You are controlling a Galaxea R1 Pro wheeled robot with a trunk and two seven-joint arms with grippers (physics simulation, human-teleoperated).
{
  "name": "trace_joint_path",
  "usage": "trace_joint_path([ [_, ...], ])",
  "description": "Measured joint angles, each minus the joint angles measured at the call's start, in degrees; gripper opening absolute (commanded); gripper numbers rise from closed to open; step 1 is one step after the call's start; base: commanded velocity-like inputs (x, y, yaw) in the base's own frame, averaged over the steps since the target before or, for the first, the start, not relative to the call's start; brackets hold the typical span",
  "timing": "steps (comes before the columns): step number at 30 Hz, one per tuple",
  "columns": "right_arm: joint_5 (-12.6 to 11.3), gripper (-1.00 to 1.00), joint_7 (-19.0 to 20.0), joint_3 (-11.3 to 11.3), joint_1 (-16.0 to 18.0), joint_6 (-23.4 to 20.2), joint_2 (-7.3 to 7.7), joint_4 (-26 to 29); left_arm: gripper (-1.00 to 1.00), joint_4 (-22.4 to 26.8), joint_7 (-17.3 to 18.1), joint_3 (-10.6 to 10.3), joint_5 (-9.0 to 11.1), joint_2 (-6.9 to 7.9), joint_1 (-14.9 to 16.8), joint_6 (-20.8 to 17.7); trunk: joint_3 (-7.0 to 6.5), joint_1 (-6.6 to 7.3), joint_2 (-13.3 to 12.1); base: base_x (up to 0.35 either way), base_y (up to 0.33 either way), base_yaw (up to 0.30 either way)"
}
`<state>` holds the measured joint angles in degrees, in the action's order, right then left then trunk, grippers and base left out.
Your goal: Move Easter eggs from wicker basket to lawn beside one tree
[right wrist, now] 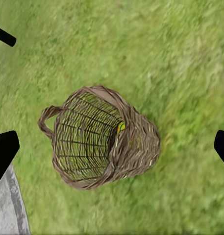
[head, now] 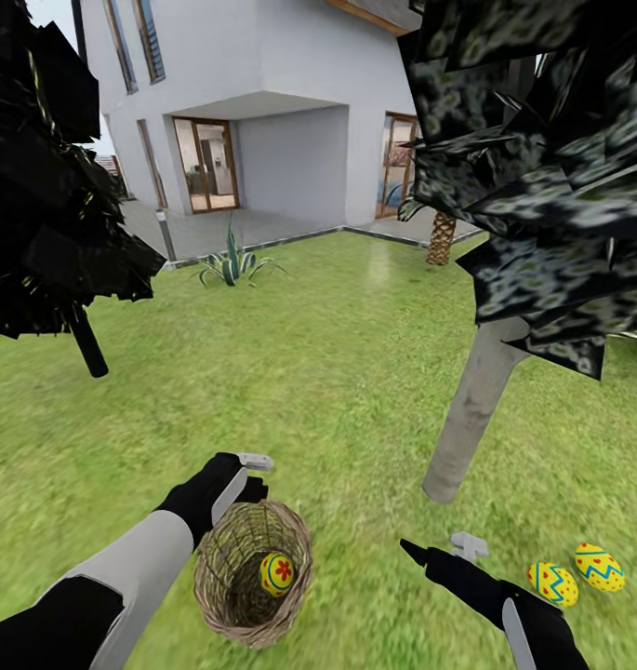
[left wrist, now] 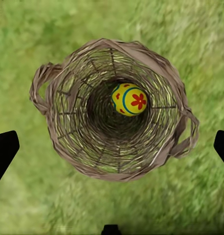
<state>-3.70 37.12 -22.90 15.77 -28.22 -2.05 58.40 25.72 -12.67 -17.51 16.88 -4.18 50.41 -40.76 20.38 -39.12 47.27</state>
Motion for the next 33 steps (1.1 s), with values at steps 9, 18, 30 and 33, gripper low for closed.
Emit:
trace_joint_path([
  [9,0.0,1.0,0.0,0.0,0.0,0.0,0.01,0.0,1.0,0.0,0.0,0.0,0.0,-0.01,0.0,0.0,-0.09,0.01,0.0,0.211,0.184,-0.05],
  [18,0.0,1.0,-0.1,0.1,0.0,0.0,0.0,0.0,1.0,0.0,0.1,0.0,0.0,0.02,0.0,0.0,-0.4,-0.01,0.0,0.055,0.099,-0.114],
  [30,0.0,1.0,0.0,0.1,0.0,0.0,0.0,0.0,1.0,0.0,0.1,0.0,0.0,0.0,0.0,0.0,-0.71,0.0,0.0,0.156,0.191,-0.091],
  [33,0.0,1.0,0.0,0.1,0.0,0.0,0.0,0.0,1.0,0.0,0.1,-0.1,0.0,0.0,0.0,0.0,-0.75,-0.01,0.0,0.041,0.048,-0.029],
])
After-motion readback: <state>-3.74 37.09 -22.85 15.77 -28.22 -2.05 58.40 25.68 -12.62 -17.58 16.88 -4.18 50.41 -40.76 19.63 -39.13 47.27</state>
